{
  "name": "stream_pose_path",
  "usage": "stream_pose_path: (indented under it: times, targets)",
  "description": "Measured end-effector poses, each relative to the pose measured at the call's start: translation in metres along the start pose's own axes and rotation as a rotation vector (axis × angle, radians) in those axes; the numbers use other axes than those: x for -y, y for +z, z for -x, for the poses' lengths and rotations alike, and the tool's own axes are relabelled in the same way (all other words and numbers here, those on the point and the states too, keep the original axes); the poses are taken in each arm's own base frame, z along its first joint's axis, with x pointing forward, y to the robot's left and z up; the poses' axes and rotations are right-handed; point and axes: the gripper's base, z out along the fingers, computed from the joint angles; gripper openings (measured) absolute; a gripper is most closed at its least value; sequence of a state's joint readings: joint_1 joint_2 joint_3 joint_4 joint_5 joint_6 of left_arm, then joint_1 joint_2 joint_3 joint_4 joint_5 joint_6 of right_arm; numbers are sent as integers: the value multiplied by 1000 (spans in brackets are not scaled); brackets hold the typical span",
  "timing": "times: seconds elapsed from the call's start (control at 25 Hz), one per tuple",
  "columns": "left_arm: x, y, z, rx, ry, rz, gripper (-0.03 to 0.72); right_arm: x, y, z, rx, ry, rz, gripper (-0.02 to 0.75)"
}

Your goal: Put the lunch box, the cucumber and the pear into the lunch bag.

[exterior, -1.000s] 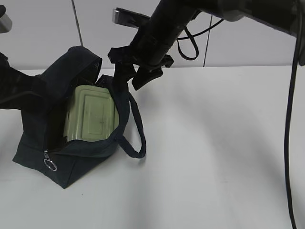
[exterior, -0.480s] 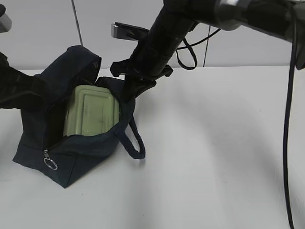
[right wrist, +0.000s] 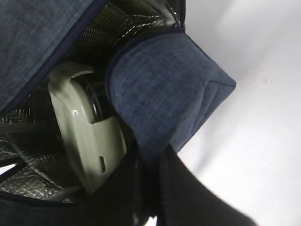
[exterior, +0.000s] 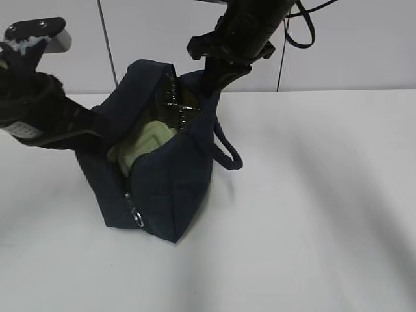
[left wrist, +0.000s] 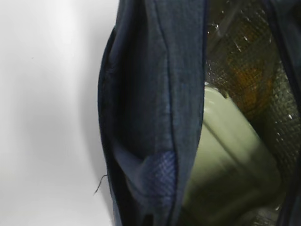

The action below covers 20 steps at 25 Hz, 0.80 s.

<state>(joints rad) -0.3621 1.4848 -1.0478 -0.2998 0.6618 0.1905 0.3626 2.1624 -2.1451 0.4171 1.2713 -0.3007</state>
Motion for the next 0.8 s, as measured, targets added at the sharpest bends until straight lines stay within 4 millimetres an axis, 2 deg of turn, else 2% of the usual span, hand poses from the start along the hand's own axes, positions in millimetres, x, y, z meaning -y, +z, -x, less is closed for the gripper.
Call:
stream_pose_path:
  times: [0.2, 0.48, 0.6, 0.72, 0.8]
  targets:
    - [0, 11, 24, 13, 6, -5, -18, 12, -9, -2, 16, 22, -19, 28]
    - [-1, 25, 29, -23, -1, -10, -8, 17, 0, -8, -19, 32, -32, 39]
    - [-1, 24, 29, -26, 2, -11, 76, 17, 0, -8, -17, 24, -32, 146]
    - [-1, 24, 29, -30, 16, -13, 239, 17, 0, -8, -9, 19, -35, 320]
    - [0, 20, 29, -23, 34, -14, 310, 17, -3, -8, -5, 17, -37, 369]
